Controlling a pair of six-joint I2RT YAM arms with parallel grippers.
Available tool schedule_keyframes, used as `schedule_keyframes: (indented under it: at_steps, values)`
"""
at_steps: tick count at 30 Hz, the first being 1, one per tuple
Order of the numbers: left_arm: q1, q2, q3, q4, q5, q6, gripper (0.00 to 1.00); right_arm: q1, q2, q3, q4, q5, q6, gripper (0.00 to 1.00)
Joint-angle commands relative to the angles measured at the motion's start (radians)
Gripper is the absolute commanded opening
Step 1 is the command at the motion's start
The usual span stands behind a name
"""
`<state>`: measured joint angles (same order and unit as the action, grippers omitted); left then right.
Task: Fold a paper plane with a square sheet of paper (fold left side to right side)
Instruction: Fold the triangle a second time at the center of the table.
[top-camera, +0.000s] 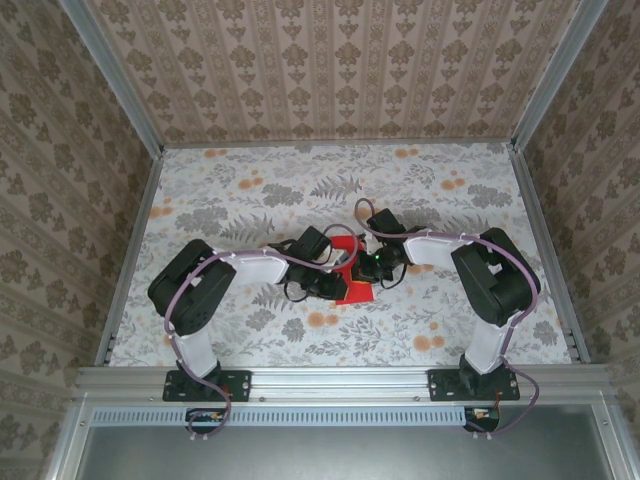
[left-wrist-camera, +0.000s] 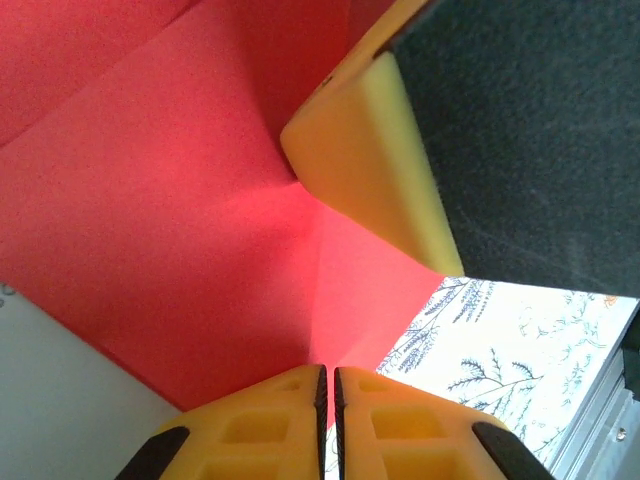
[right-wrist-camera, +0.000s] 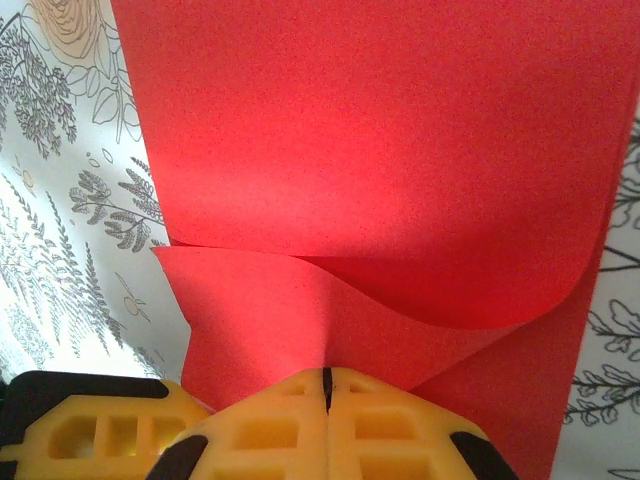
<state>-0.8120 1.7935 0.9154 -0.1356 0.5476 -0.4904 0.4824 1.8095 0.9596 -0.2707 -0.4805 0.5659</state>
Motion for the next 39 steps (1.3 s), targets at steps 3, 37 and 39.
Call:
schedule_keyframes:
  at_steps: [3, 37, 39]
  values:
    - [-0.006, 0.004, -0.026, -0.038, -0.027, 0.006, 0.12, 0.002, 0.042, 0.001, -0.106, 0.066, -0.028, 0.01]
    - [0.0, -0.116, -0.026, -0.031, -0.001, 0.001, 0.07, 0.002, 0.054, 0.017, -0.118, 0.062, -0.035, 0.01]
    - [0.0, -0.084, -0.016, -0.013, 0.003, 0.0, 0.09, 0.002, 0.054, 0.016, -0.117, 0.062, -0.034, 0.01]
